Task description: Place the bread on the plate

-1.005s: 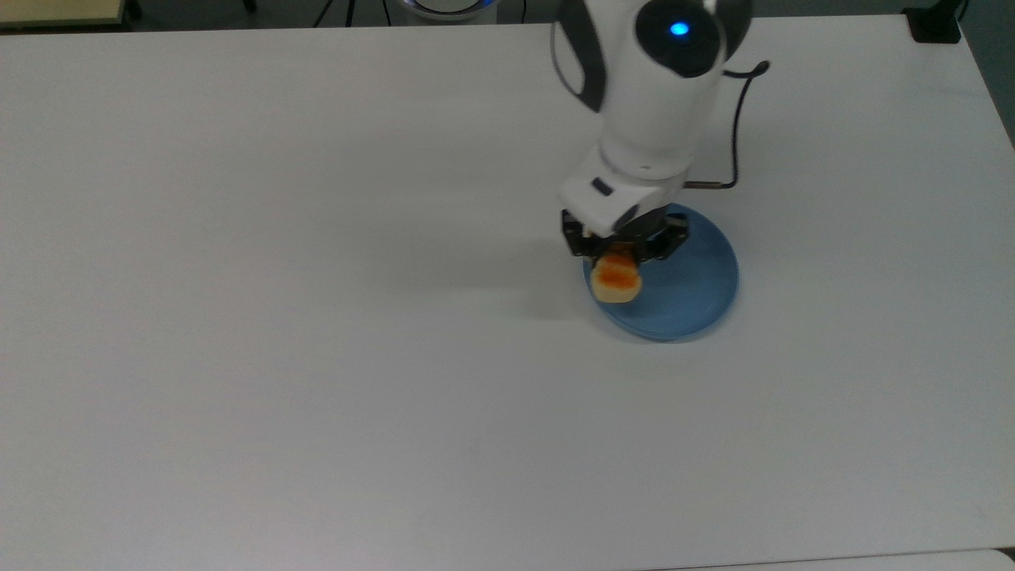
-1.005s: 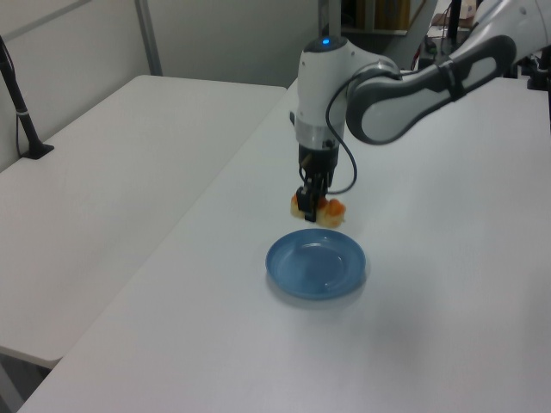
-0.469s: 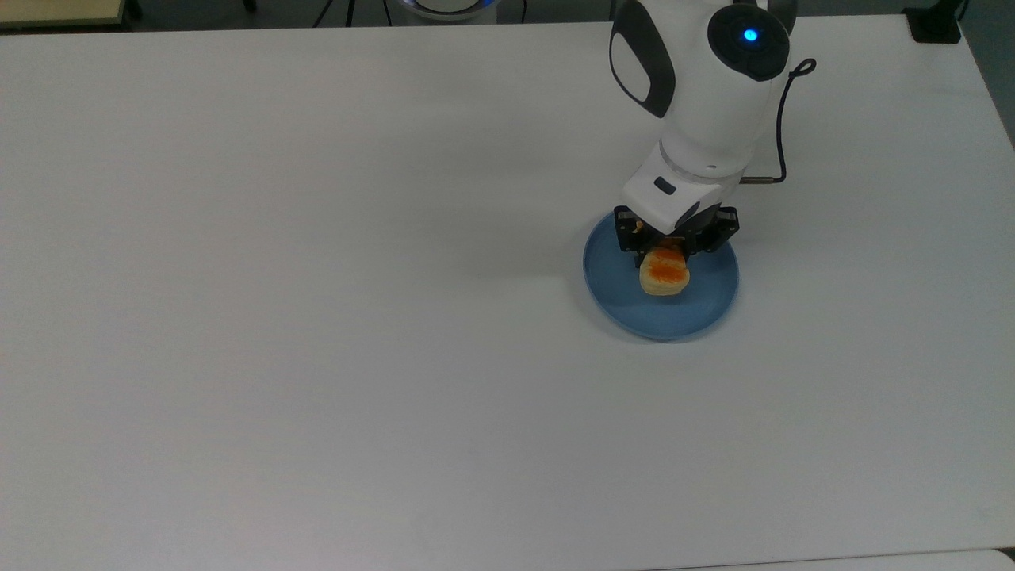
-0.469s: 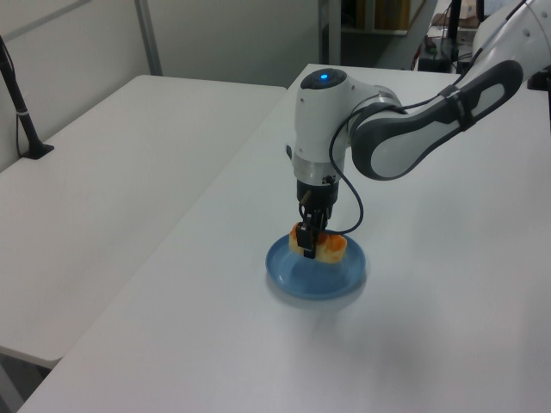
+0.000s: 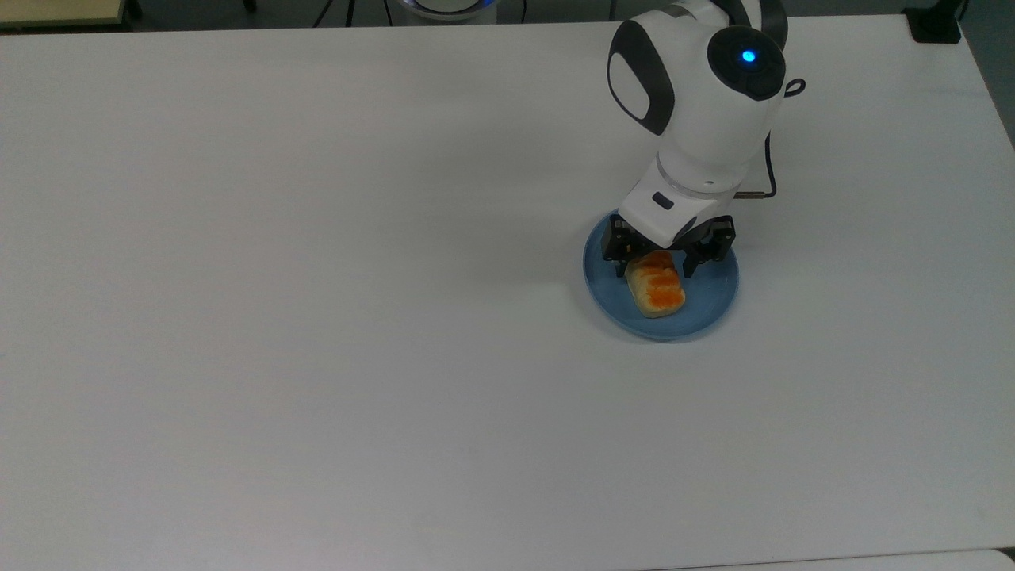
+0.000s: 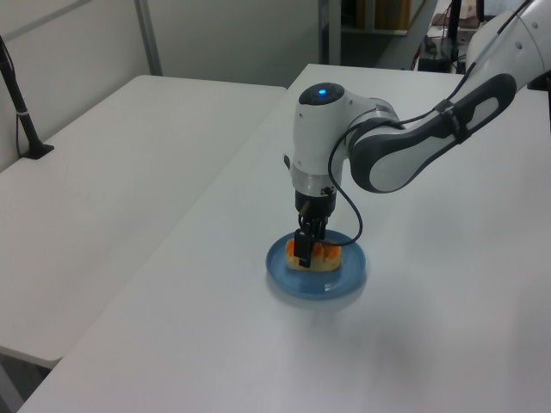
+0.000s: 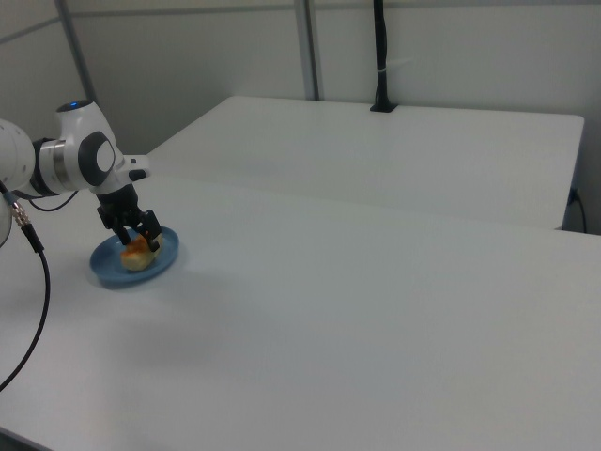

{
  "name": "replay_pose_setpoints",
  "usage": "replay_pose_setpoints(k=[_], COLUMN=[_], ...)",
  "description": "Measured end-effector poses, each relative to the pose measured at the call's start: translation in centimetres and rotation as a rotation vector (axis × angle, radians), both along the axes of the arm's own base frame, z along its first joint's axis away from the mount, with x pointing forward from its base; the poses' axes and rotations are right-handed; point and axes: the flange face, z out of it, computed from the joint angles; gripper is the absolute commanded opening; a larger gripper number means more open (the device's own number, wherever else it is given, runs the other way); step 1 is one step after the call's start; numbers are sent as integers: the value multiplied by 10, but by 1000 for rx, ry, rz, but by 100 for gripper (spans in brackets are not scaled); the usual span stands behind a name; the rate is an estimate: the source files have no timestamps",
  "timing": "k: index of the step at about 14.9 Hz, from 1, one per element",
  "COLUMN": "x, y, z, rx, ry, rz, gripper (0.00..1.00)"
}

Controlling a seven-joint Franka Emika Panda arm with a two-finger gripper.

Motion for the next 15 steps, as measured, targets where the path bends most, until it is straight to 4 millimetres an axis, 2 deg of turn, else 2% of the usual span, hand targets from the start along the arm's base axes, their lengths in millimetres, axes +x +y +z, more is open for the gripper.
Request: replay_pose_setpoints(k=[2,4,9,12,15], x=[1,4,1,-5,-5], y=[0,1,-12,-43,-104], z=[2,12,68,113,161], rx=[1,10,5,-31,-48], ry=[-4,-22,-39,0,23], rz=[0,-1,-22,-16,23], gripper=[100,100,100,100,100])
